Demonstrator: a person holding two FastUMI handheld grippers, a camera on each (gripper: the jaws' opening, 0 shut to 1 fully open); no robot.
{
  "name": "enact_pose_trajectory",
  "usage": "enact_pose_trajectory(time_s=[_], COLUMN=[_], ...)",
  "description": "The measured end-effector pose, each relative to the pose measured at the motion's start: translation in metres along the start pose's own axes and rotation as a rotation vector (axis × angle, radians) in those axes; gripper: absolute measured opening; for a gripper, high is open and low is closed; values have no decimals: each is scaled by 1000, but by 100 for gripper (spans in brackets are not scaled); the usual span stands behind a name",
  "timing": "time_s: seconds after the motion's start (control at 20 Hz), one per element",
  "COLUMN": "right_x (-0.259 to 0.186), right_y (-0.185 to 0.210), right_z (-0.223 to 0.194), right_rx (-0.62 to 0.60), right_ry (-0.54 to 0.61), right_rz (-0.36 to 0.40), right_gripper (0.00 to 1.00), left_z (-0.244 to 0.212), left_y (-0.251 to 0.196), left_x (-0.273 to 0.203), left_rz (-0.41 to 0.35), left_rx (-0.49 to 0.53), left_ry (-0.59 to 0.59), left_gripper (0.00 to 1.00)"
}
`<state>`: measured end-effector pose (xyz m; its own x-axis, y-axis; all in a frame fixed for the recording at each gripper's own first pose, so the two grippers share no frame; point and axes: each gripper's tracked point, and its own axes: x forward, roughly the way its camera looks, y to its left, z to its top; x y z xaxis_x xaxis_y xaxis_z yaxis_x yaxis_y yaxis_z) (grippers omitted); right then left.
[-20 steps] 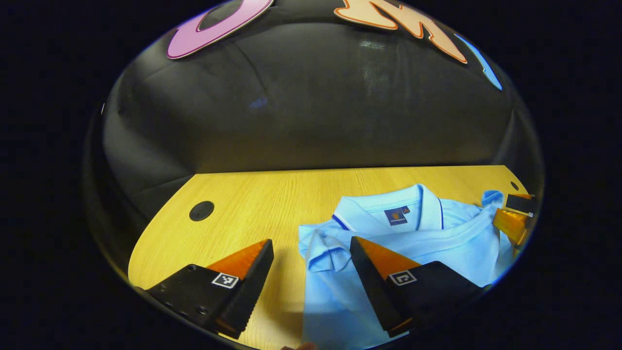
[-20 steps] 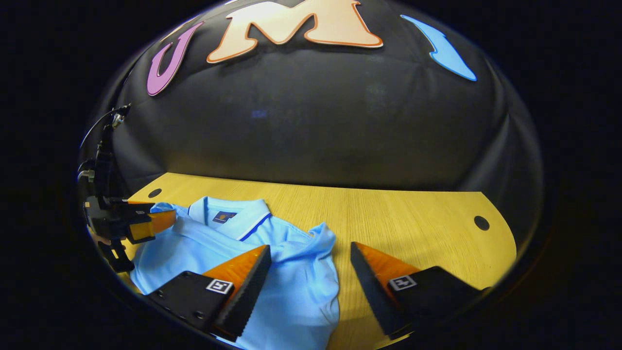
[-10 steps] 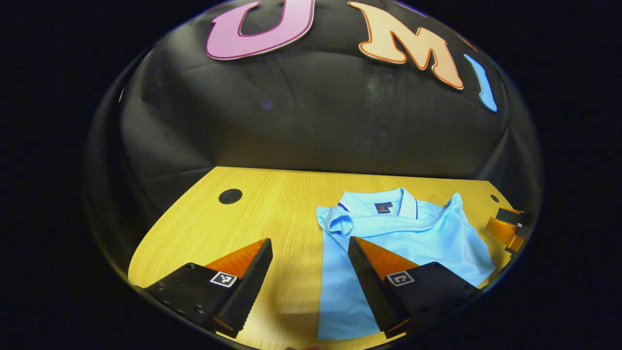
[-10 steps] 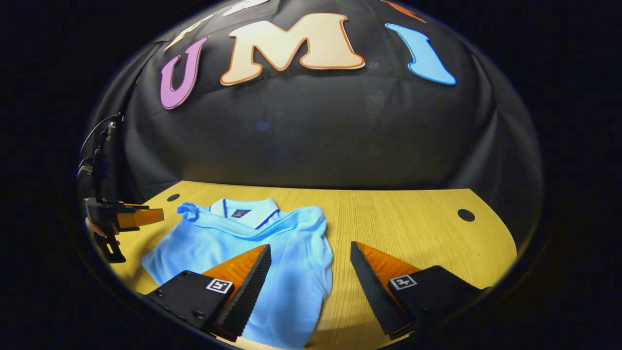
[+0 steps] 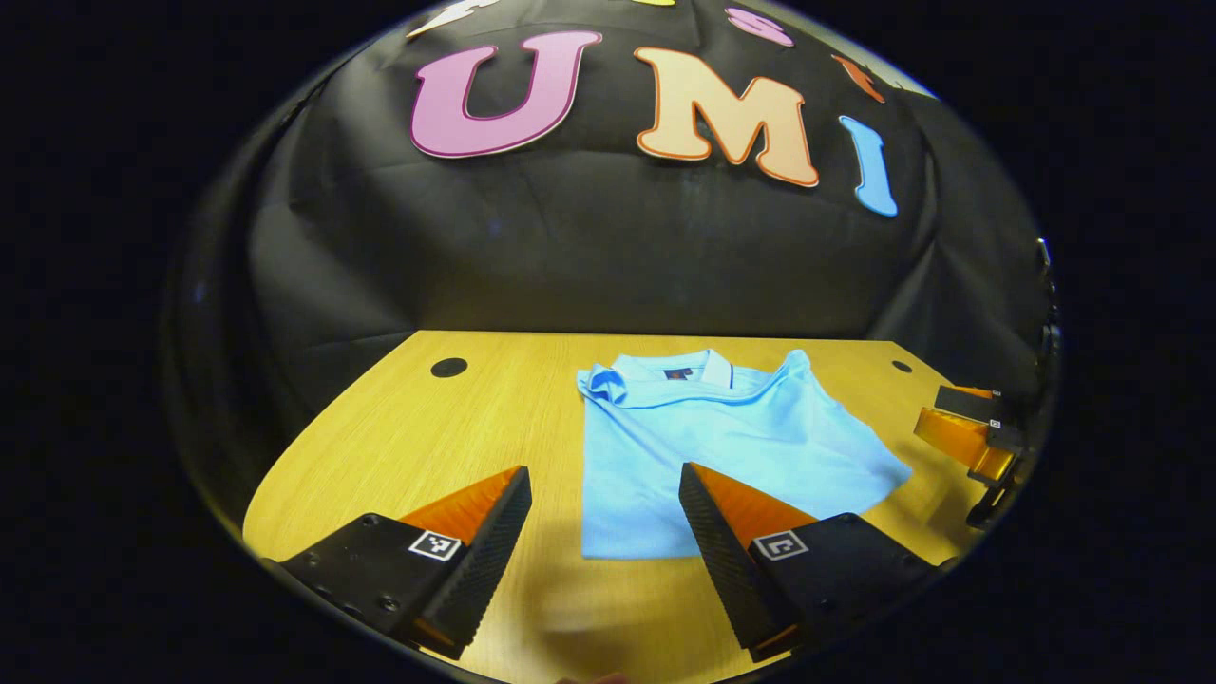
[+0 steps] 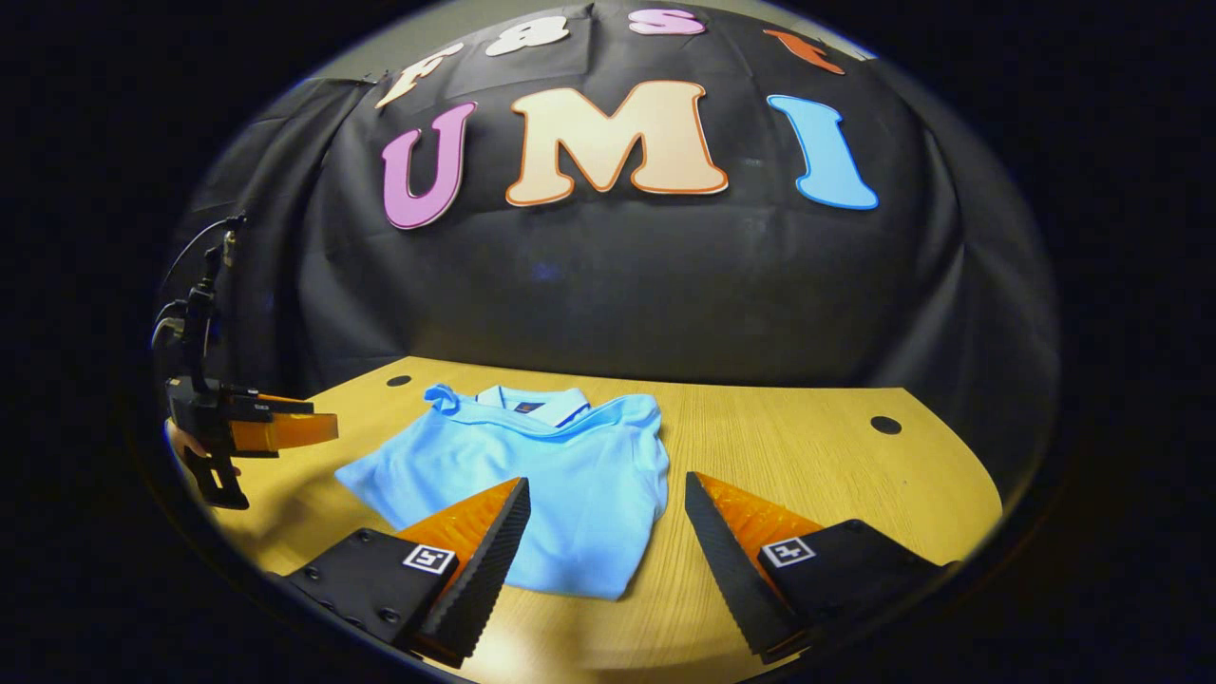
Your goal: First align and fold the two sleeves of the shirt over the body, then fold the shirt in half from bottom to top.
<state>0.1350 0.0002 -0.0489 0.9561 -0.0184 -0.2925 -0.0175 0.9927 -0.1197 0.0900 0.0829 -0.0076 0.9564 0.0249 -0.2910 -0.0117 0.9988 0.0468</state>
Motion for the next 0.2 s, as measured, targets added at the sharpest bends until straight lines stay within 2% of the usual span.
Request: enact_pose_trajectory(time_s=[0.2], right_x=[-19], right_y=[7], right_z=[-12], right_rx=[-62], right_ry=[-25], right_rz=[6], right_gripper=[100], left_z=[-12], left_y=[-17], left_x=[-16], left_rz=[-19], left_rx=[-58], left_ry=[-43], left_gripper=[95])
